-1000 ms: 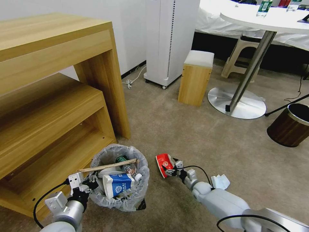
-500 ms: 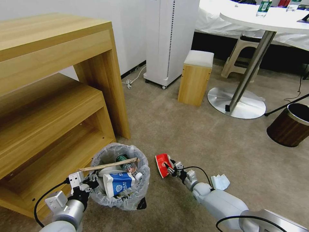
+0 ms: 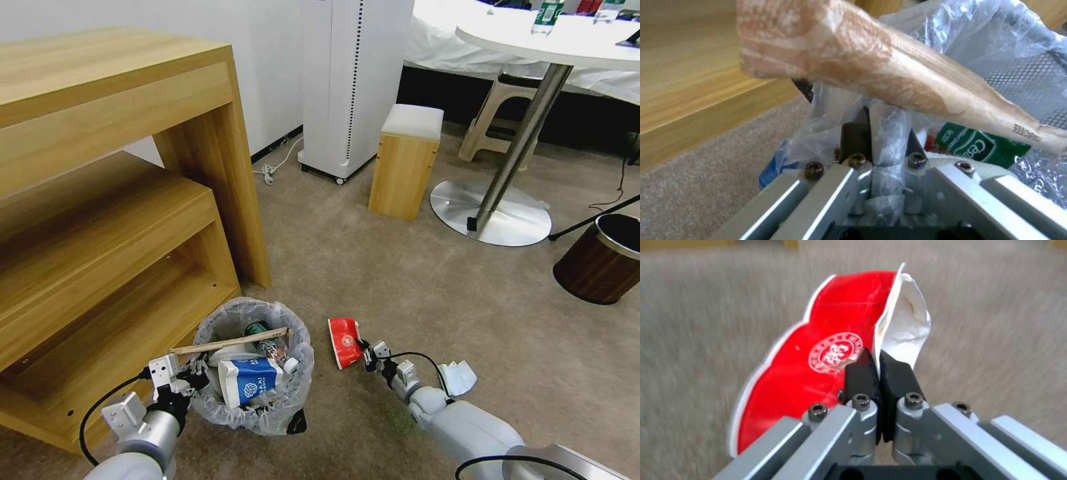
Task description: Pick up the trash bin and place the garbage on the floor into it.
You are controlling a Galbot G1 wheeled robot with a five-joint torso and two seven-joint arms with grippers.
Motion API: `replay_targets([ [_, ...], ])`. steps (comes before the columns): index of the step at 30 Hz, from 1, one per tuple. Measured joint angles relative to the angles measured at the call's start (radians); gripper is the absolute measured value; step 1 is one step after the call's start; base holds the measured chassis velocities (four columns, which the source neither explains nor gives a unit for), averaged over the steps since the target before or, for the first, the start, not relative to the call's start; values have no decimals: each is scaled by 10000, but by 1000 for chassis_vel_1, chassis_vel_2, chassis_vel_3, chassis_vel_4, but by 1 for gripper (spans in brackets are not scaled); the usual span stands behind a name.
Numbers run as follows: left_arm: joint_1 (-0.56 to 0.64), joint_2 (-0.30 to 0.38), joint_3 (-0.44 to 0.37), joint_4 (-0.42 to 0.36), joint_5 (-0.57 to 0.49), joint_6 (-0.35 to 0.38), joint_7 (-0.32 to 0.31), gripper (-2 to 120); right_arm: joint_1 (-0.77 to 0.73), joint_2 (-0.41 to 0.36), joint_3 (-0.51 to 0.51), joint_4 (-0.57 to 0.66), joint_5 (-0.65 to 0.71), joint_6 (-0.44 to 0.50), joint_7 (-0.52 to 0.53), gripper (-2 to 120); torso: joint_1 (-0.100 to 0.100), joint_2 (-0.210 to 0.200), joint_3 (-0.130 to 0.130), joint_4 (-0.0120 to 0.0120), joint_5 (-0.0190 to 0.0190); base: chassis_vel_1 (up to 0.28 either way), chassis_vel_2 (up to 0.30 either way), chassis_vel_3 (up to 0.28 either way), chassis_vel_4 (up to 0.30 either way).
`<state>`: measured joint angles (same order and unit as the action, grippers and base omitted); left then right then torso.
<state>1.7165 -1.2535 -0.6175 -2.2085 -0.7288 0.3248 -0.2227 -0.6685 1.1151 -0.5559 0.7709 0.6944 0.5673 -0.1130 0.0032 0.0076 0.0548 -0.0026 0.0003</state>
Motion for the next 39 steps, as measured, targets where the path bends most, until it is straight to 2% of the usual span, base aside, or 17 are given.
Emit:
replay_targets([
  [1,-3,45,-18,41,-9,0,0,1,-49,-389,71,580,19,114,-20,0,0,0,-1,0,-3,0,0,0,0],
  [2,-3,45,-18,41,-9,0,0,1,-49,-389,71,580,19,114,-20,0,0,0,-1,0,-3,0,0,0,0],
  [3,-34,110,-35,99,-47,0,-21,1,-106,-891,138,1397,42,312,-53,0,0,0,0,-1,-7,0,0,0,0],
  [4,-34,110,-35,99,-47,0,-21,1,-106,-891,138,1397,42,312,-53,0,0,0,0,-1,-7,0,0,0,0],
  [6,-79,225,-55,159,-116,1,-65,1,-183,-1621,300,2877,143,397,-142,0,0,0,-1,-4,-3,0,0,0,0],
  [8,-75,327,-53,213,-138,11,-85,1,-204,-2381,671,4720,206,514,-363,0,0,0,-1,3,-4,0,0,0,0],
  [9,-75,327,-53,213,-138,11,-85,1,-204,-2381,671,4720,206,514,-363,0,0,0,-1,3,-4,0,0,0,0],
  [11,-87,394,-26,242,-145,23,-94,1,-122,-3083,924,6368,393,532,-575,0,0,0,-1,4,1,0,0,0,0],
  [12,-87,394,-26,242,-145,23,-94,1,-122,-3083,924,6368,393,532,-575,0,0,0,-1,4,1,0,0,0,0],
  [13,-96,406,-4,244,-146,35,-101,1,-13,-3462,976,7135,581,513,-663,0,0,0,-1,2,-2,0,0,0,0],
  [14,-98,416,15,243,-146,45,-106,1,95,-3729,979,7707,705,465,-707,0,0,0,-1,0,-6,0,0,0,0],
  [15,-98,416,15,243,-146,45,-106,1,95,-3729,979,7707,705,465,-707,0,0,0,-1,0,-6,0,0,0,0],
  [17,-101,417,63,221,-135,66,-111,1,611,-4293,728,9271,1146,258,-766,0,0,1,-2,-2,-7,0,0,0,0],
  [19,-120,390,91,160,-125,87,-127,1,1073,-4392,320,9959,1296,130,-772,0,0,1,-1,2,-4,0,0,0,0],
  [25,-124,363,82,-54,-140,129,-157,1,1939,-4240,-933,10399,1443,-12,-810,0,0,0,-1,2,-3,0,0,0,0],
  [31,41,325,27,-372,-151,139,-169,1,2648,-3621,-2351,9892,1413,-28,-859,0,0,1,-1,2,-3,0,0,0,0],
  [39,155,288,-17,-647,-147,154,-170,1,3068,-2992,-3280,9459,1391,-172,-822,0,0,0,-1,2,-4,0,0,0,0],
])
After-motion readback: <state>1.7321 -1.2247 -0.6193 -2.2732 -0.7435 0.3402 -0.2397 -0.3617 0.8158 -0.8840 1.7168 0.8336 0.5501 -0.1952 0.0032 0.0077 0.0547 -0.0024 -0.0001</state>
